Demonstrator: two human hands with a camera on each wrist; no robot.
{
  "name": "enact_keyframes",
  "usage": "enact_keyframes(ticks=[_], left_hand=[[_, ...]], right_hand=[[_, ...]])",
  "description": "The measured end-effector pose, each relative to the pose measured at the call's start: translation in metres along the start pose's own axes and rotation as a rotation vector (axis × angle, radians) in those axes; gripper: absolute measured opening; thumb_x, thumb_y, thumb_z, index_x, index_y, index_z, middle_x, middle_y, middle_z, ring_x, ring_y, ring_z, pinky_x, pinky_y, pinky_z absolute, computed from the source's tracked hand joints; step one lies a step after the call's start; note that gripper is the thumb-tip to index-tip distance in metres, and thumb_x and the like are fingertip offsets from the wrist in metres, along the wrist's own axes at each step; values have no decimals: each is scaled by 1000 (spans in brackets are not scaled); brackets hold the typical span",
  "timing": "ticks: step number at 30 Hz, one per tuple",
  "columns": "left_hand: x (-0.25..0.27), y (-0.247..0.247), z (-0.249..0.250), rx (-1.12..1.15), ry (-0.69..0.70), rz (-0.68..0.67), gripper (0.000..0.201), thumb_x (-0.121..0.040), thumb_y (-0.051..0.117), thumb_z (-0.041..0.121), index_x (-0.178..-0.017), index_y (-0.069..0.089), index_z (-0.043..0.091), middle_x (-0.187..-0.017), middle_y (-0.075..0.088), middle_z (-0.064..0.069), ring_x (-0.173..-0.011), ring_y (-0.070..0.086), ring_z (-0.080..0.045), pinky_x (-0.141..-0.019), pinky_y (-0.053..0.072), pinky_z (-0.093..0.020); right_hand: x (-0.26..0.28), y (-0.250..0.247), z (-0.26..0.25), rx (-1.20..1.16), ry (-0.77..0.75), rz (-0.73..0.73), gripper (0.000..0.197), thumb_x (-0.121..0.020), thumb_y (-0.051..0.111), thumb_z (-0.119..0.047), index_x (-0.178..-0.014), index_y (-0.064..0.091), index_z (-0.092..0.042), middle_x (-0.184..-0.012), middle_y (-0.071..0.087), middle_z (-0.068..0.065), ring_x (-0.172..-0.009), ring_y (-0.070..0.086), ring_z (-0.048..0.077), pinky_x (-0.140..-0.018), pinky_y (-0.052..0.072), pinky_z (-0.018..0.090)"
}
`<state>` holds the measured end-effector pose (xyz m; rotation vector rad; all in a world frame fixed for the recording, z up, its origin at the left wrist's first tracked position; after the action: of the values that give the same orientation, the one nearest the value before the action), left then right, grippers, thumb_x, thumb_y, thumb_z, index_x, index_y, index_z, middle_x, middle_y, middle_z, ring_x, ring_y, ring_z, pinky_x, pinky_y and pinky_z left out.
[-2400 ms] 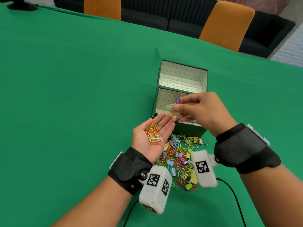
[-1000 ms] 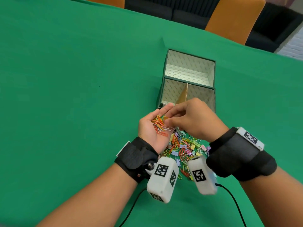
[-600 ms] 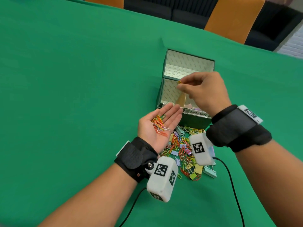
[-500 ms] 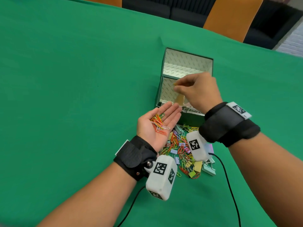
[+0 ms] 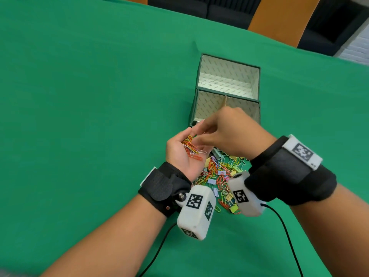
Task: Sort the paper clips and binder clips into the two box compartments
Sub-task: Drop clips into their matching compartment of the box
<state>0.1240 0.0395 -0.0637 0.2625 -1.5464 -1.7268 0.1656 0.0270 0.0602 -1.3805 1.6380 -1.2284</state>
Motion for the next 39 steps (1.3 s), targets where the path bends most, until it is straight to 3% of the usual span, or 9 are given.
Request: enact_keyframes(ticks=[3,8,11,14,18,26,32,36,39], left_hand=[[1,-5,-3,0,-18,40,50,-96,39,20,-62,71,4,-67,66,-7,-60,66,-18,-60,53,-26],[-1,-3,-4,-10,-28,14,58,-99,34,20,-55,68,4,-59,63,-7,-45,61,-16,-42,46,-17],[0,2,0,-27,8,-22,50,-99,31,20,-82,72,-2,-78,69,-15,-66,67,-23,-66,52,-29],[0,3,2,-52,29,-34,43,-98,30,22,-112,60,-5,-94,69,-18,-78,67,-27,-80,48,-35],[1,6,3,-77,32,-61,41,-98,28,22,-106,59,-3,-89,71,-18,-73,69,-27,-71,55,-31],[2,4,2,-61,25,-32,41,-98,30,22,-109,60,-4,-99,68,-22,-91,65,-33,-89,46,-38],[1,3,1,-37,9,-24,40,-98,31,20,-109,60,-5,-102,66,-25,-89,68,-34,-81,54,-37],[0,2,2,5,7,-17,40,-98,34,18,-117,56,-8,-113,62,-28,-96,64,-35,-89,51,-41],[-1,3,0,4,-13,-27,40,-98,35,19,-112,59,-9,-112,64,-28,-104,64,-37,-96,49,-44]], right_hand=[[1,17,-2,57,6,0,24,-68,78,-45,-85,73,-30,-79,71,-11,-77,67,10,-79,55,33],[2,24,-1,-7,-11,15,13,-76,77,-28,-89,75,-28,-80,72,-8,-77,68,8,-80,56,31],[2,16,9,-98,22,13,18,-78,77,-28,-96,77,-29,-82,73,-11,-77,67,2,-81,54,23],[2,15,12,-158,17,-13,16,-82,75,-26,-95,77,-33,-73,69,-19,-65,61,-9,-63,46,4],[4,18,15,-226,17,-35,14,-86,72,-21,-84,75,-35,-47,58,-26,-47,54,-13,-46,36,1],[4,20,18,-312,15,-46,24,-82,75,-18,-67,68,-36,-55,66,-20,-48,59,-7,-48,38,4],[1,21,30,-402,66,-23,5,-79,78,-19,-79,74,-20,-61,71,-5,-44,55,-1,-43,39,11],[-2,12,31,-503,69,-12,4,-81,77,-18,-84,74,-18,-67,73,-7,-51,59,-5,-49,42,9],[-9,-15,39,-526,78,172,7,-81,76,-22,-87,74,-20,-67,70,-8,-51,56,-5,-55,49,14]])
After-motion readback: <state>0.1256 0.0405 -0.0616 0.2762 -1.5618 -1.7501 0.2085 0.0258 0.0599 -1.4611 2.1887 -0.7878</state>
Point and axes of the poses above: each hand's wrist, its own x-axis away from the middle knuckle, its own y-axis out of the palm, z = x × y, the point moved 10 cm from there along -x, towards the middle knuckle
